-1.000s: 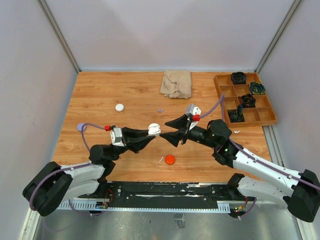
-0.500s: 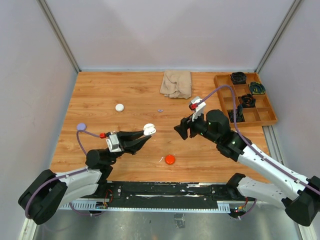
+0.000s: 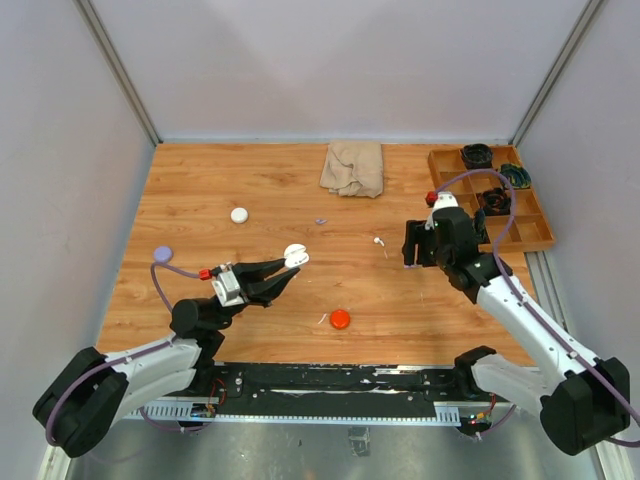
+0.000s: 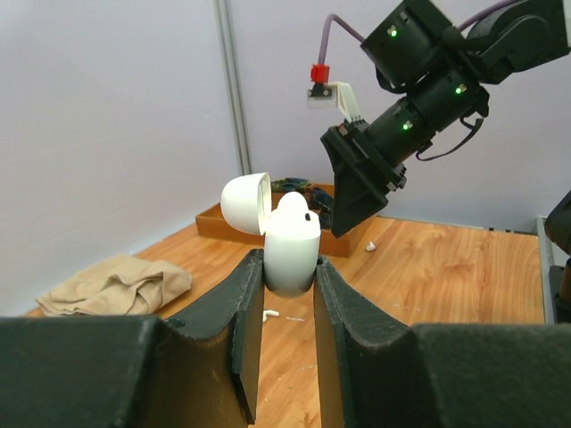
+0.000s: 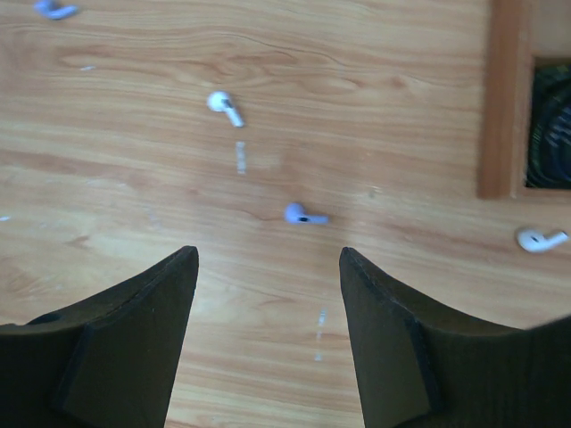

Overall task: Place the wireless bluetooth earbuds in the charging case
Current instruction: Move the earbud to the center of the board.

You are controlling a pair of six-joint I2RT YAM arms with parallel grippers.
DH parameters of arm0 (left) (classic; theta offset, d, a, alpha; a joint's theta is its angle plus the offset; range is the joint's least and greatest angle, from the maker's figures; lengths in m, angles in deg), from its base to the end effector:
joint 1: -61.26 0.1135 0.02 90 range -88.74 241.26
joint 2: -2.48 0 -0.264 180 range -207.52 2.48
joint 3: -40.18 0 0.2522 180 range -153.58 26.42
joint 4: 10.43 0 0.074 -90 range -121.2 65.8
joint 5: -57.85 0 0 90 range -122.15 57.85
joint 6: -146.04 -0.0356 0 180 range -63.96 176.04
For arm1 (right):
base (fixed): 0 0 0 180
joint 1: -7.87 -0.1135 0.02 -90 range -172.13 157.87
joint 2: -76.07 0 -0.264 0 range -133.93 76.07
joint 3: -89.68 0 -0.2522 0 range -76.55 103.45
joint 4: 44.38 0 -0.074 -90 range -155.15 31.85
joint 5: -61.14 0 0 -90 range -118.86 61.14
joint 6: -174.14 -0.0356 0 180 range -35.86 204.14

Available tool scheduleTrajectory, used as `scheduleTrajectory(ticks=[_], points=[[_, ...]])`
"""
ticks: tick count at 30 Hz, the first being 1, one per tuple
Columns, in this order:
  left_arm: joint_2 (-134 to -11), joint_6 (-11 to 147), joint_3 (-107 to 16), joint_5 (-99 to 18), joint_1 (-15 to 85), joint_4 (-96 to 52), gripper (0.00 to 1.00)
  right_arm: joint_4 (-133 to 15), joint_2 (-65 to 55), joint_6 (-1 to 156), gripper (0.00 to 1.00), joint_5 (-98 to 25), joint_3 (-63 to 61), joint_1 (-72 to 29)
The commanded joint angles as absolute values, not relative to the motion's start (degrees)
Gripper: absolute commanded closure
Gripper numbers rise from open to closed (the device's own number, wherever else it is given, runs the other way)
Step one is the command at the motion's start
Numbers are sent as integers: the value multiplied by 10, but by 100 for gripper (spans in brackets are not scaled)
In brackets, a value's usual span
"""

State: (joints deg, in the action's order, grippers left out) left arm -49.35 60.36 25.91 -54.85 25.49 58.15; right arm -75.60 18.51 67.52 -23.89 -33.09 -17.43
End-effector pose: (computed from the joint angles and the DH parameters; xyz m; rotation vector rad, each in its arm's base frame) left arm 0.1123 -0.0979 0.2224 0.6417 0.9075 -0.8323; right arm 0.2037 0.0929 0.2776 -0.1100 2.1353 0.3411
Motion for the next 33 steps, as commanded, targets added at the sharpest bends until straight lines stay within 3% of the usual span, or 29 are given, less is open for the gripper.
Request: scheduleTrajectory(ticks=[1, 13, 21, 33], points=[[-481, 591, 293, -540, 257, 583, 100, -776, 171, 652, 34, -202, -349, -106], [-480, 592, 292, -548, 257, 579, 100, -709, 135, 607, 37, -223, -397, 109], [-479, 594, 291, -551, 257, 576, 100, -637, 70, 582, 55, -279, -409, 218], [-484, 596, 289, -563, 257, 579, 100, -594, -41, 570, 71, -330, -392, 270]])
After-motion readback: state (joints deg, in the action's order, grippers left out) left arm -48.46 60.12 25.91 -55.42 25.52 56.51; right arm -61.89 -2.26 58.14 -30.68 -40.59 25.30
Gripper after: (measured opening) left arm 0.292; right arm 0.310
